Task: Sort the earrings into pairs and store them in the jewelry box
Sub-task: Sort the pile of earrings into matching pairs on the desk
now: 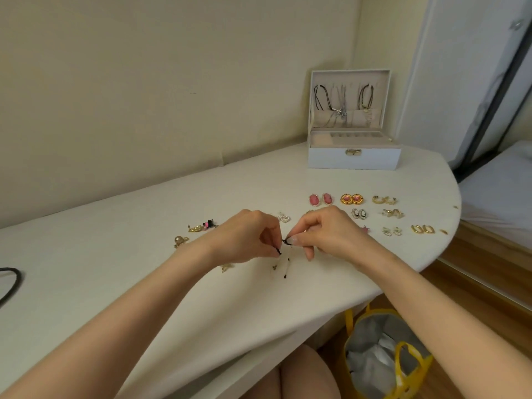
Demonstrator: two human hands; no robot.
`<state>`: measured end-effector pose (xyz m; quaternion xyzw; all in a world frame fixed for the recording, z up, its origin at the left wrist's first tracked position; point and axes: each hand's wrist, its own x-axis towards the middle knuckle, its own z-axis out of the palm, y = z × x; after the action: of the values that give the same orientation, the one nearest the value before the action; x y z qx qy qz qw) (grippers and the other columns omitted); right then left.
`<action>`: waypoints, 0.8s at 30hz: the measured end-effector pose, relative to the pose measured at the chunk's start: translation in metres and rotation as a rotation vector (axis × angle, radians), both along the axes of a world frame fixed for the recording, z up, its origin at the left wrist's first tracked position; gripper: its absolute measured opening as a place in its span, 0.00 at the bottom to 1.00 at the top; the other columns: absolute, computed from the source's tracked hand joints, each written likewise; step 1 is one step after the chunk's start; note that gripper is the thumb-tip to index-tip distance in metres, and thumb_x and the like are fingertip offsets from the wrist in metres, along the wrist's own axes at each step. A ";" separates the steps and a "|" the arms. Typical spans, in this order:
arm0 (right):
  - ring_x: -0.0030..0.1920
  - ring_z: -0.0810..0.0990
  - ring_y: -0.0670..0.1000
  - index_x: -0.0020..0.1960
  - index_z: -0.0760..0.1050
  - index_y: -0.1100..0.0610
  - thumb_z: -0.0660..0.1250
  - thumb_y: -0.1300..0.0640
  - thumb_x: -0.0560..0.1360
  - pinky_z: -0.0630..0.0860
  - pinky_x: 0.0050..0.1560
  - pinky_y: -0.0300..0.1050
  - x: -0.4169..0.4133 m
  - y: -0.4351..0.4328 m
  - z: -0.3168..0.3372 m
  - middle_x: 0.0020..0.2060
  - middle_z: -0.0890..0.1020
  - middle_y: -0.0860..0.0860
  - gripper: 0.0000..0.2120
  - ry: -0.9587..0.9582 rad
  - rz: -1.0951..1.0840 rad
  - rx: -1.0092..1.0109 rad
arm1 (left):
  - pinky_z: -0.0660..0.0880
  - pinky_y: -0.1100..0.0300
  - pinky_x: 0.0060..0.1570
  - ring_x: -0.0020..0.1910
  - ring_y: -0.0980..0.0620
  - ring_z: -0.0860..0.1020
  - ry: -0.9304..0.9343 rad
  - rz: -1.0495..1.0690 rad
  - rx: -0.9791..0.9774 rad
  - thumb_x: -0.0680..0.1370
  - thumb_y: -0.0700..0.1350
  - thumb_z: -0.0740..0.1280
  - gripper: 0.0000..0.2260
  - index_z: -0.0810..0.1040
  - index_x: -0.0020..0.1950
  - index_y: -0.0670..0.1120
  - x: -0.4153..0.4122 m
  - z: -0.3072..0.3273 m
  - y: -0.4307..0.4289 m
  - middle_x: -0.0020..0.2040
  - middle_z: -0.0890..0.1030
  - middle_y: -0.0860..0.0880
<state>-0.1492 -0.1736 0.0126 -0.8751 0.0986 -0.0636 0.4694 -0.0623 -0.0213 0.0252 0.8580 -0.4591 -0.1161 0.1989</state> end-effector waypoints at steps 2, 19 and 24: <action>0.25 0.72 0.37 0.40 0.82 0.56 0.70 0.59 0.71 0.64 0.34 0.30 0.008 -0.004 -0.005 0.20 0.76 0.49 0.03 0.018 -0.037 -0.031 | 0.71 0.72 0.35 0.39 0.56 0.77 -0.025 0.016 -0.010 0.73 0.40 0.70 0.03 0.79 0.45 0.45 0.004 -0.003 -0.005 0.38 0.79 0.53; 0.57 0.75 0.53 0.44 0.81 0.50 0.63 0.60 0.73 0.66 0.34 0.41 0.046 -0.004 -0.011 0.28 0.80 0.51 0.09 0.086 -0.219 -0.501 | 0.73 0.58 0.43 0.40 0.51 0.74 -0.182 0.148 -0.033 0.70 0.38 0.67 0.06 0.78 0.46 0.46 0.035 -0.024 -0.041 0.38 0.76 0.53; 0.64 0.69 0.53 0.45 0.80 0.49 0.66 0.57 0.72 0.68 0.43 0.43 0.053 -0.009 -0.019 0.42 0.82 0.55 0.05 0.075 -0.227 -0.520 | 0.74 0.55 0.44 0.44 0.49 0.76 -0.195 0.150 -0.028 0.70 0.39 0.68 0.07 0.78 0.47 0.45 0.040 -0.025 -0.046 0.44 0.80 0.49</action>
<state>-0.0966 -0.1825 -0.0062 -0.9512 0.1936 -0.1067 0.2152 -0.0226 -0.0677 -0.0002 0.8943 -0.4125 -0.0108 0.1733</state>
